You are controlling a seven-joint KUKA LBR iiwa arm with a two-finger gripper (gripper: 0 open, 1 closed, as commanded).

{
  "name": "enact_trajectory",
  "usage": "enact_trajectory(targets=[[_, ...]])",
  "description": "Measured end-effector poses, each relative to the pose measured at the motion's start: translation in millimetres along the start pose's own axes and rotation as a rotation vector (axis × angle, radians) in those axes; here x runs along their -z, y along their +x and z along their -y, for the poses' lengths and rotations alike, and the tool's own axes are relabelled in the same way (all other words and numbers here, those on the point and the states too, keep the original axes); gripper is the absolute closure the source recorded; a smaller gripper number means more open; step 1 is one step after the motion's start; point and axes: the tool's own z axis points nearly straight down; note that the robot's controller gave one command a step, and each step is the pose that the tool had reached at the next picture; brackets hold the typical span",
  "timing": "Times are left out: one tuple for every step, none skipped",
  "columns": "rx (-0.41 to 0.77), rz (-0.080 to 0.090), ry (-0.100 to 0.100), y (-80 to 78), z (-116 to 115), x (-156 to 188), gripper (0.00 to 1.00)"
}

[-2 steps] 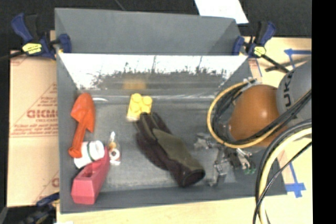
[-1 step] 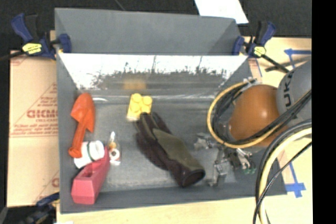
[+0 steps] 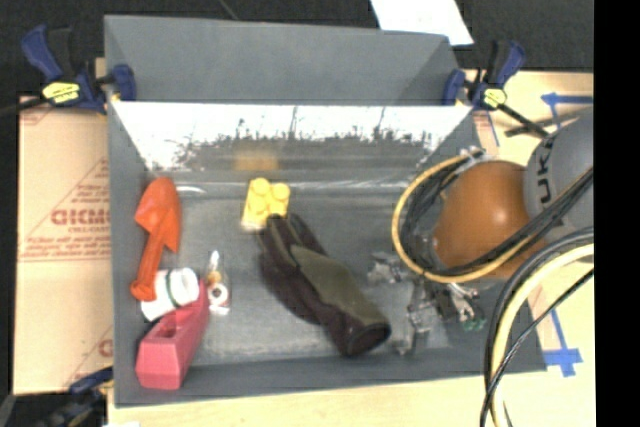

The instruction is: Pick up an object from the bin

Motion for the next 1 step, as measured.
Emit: enact_trajectory(targets=[[0.199,-0.004,-0.002,8.2,24.9,111.3,0.0]])
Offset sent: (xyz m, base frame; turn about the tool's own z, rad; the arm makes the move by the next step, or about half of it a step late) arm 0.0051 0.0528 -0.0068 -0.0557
